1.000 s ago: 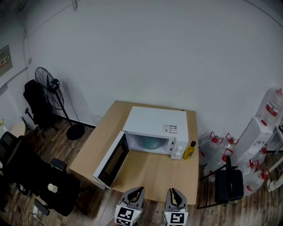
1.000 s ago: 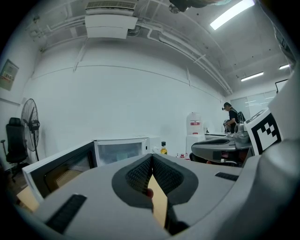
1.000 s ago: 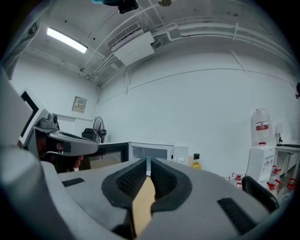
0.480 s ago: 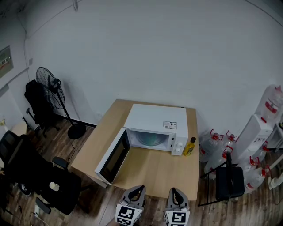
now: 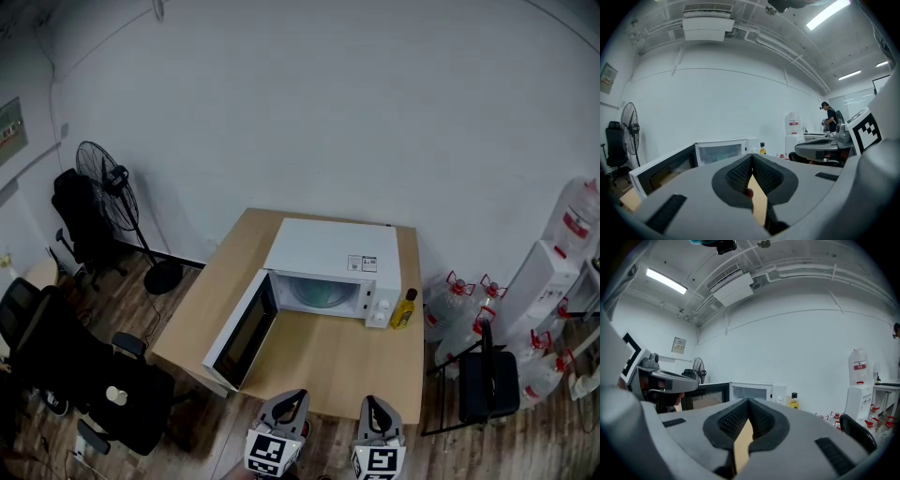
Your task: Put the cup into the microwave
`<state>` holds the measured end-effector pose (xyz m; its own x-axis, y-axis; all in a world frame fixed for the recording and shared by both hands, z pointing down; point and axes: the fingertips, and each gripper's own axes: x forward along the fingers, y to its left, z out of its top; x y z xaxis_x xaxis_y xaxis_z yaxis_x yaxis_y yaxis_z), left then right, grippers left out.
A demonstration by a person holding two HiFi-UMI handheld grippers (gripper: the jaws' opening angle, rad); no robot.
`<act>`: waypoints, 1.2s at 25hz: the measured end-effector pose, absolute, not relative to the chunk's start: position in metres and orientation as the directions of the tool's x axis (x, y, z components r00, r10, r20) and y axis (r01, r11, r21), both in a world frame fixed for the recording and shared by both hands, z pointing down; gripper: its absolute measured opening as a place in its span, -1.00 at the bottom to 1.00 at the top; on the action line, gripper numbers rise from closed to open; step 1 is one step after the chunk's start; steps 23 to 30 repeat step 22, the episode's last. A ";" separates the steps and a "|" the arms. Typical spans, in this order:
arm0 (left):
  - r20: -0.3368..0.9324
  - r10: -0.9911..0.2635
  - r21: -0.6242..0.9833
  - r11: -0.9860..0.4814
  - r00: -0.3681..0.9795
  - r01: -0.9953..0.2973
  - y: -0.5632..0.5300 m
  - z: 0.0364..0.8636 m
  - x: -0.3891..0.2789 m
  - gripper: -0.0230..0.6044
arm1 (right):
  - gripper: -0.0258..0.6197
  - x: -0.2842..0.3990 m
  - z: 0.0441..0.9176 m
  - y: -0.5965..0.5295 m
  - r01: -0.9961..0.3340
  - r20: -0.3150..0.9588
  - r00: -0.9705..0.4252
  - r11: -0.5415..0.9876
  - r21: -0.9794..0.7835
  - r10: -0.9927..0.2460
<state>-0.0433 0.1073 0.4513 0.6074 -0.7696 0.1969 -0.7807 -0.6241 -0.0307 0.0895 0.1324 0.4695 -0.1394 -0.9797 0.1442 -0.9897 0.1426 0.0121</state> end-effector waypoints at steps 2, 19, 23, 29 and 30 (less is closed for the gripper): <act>0.195 -0.769 -0.031 -0.625 0.609 -0.780 0.107 0.450 -0.044 -0.85 | -0.86 0.089 0.469 0.132 -0.990 0.142 -0.140 0.143 0.015 -0.980; 0.193 -0.770 -0.027 -0.623 0.608 -0.782 0.110 0.450 -0.049 -0.85 | -0.86 0.090 0.466 0.135 -0.990 0.121 -0.133 0.136 0.024 -0.984; 0.193 -0.770 -0.027 -0.624 0.608 -0.781 0.110 0.450 -0.051 -0.85 | -0.87 0.089 0.466 0.136 -0.991 0.124 -0.131 0.135 0.024 -0.984; 0.193 -0.770 -0.027 -0.624 0.608 -0.781 0.110 0.450 -0.051 -0.85 | -0.87 0.089 0.466 0.136 -0.991 0.124 -0.131 0.135 0.024 -0.984; 0.193 -0.770 -0.027 -0.624 0.608 -0.781 0.110 0.450 -0.051 -0.85 | -0.87 0.089 0.466 0.136 -0.991 0.124 -0.131 0.135 0.024 -0.984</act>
